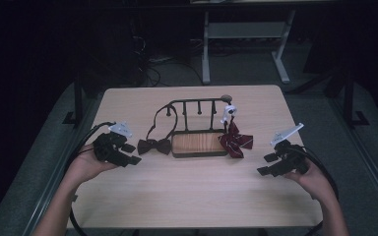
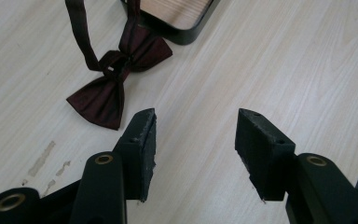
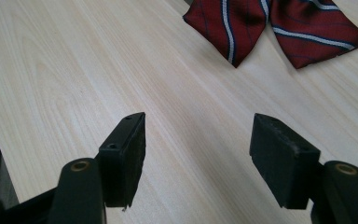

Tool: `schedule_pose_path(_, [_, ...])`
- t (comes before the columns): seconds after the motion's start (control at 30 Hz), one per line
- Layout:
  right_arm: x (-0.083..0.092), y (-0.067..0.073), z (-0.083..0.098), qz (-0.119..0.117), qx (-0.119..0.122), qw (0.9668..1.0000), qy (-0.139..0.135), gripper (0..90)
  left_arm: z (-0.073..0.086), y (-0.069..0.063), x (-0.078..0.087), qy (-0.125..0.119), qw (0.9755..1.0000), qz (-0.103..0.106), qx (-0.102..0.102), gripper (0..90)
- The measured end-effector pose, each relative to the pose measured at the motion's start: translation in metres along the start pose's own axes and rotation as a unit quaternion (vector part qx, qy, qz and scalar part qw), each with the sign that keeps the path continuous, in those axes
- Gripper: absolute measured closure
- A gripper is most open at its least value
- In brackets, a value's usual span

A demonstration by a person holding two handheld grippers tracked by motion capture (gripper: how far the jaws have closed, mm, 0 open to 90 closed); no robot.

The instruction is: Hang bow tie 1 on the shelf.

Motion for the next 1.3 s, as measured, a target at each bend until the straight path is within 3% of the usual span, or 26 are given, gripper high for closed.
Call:
schedule_pose_path(0.17, [-0.001, 0.001, 0.000, -0.001, 0.000, 1.0000, 0.002, 35.9, 0.006, -0.001, -0.005, -0.005, 1.0000, -0.001, 0.008, 47.4])
schedule_pose_path(0.93, [-0.004, 0.002, 0.003, -0.003, 0.001, 1.0000, 0.005, 35.9, 0.020, -0.018, -0.023, -0.015, 0.9998, -0.004, -0.010, 42.3])
schedule_pose_path(1.3, [-0.009, 0.004, 0.002, -0.005, 0.007, 0.9999, 0.007, 34.7, 0.027, -0.026, -0.038, -0.034, 0.9994, -0.007, 0.006, 36.5])
Point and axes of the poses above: each handheld gripper's, and its own axes: x roughly backward along the jaws, z roughly out of its underside, y roughly to its left, the point moved 7 cm from there along -x, roughly forward along the jaws, and after that the axes turned 3 degrees about x, right-handed, at the moved point
